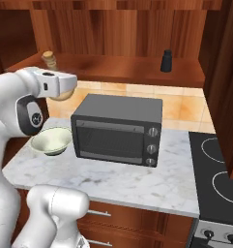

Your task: Retrieve the bottle and the shaker from the cabinet and place them next to the mixing bowl on the counter. Then add garlic from the fridge to the mixing bowl.

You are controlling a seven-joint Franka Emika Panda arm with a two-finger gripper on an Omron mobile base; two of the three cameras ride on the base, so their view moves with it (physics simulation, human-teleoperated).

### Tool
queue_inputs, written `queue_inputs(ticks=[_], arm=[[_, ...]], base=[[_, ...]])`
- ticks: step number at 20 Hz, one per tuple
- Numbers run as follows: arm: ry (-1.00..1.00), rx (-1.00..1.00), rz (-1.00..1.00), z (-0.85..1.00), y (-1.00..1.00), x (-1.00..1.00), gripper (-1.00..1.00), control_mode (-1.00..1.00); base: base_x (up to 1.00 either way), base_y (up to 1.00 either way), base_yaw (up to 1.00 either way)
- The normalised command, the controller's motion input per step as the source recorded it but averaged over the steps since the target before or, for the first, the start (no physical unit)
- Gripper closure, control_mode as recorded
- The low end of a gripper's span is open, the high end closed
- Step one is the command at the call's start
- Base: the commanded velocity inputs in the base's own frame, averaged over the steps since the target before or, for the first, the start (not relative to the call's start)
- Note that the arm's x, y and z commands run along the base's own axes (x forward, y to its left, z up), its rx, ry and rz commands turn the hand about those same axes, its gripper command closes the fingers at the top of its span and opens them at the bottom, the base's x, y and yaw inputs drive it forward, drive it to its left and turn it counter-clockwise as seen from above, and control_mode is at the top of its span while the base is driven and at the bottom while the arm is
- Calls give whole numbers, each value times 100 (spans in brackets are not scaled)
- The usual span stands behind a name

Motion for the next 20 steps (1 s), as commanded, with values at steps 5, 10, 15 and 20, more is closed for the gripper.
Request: queue_inputs(ticks=[5,10,15,20], arm=[[0,0,5,-21,0,-88,100,-100],[0,0,0,-52,1,-65,100,-100],[0,0,0,-60,3,-18,100,-100],[0,0,-2,-76,6,0,100,-100]], base=[[0,0,0],[0,0,0],[0,0,0],[0,0,0]])
